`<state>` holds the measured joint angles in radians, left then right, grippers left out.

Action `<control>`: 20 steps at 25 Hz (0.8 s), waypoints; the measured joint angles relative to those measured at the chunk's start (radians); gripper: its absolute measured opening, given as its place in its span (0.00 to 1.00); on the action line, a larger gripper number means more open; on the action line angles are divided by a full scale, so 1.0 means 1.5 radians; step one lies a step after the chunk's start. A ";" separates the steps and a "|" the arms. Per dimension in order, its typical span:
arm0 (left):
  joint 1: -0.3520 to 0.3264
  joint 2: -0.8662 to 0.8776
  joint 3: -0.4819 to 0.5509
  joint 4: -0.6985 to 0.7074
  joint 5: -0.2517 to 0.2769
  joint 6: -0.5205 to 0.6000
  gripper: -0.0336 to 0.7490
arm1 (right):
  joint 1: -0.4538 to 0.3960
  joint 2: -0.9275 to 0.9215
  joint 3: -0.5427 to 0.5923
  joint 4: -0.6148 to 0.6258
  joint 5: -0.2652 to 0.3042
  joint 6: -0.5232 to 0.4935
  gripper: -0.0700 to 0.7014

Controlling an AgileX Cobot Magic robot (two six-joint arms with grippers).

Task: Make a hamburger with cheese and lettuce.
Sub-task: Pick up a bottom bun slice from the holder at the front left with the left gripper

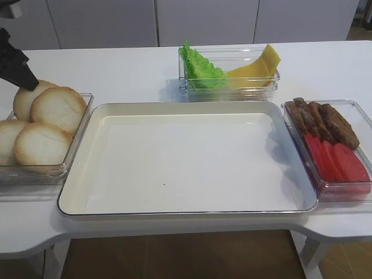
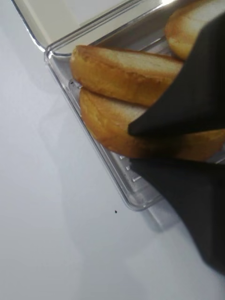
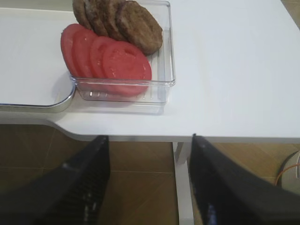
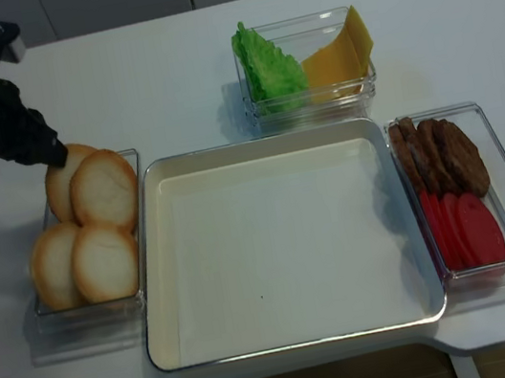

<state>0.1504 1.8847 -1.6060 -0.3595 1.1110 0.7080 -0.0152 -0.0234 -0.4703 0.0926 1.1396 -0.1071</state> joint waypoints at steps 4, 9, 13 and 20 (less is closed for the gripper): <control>0.000 -0.014 0.000 0.013 0.000 0.000 0.17 | 0.000 0.000 0.000 0.000 0.000 0.000 0.64; 0.001 -0.038 0.000 0.020 0.000 0.000 0.17 | 0.000 0.000 0.000 0.000 0.000 0.000 0.64; 0.006 -0.053 0.000 0.020 0.000 0.000 0.16 | 0.000 0.000 0.000 0.000 0.000 0.000 0.64; 0.008 -0.073 0.000 0.021 0.003 -0.002 0.16 | 0.000 0.000 0.000 0.000 0.000 0.000 0.64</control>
<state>0.1627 1.7749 -1.6060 -0.3284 1.1157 0.7043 -0.0152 -0.0234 -0.4703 0.0926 1.1396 -0.1071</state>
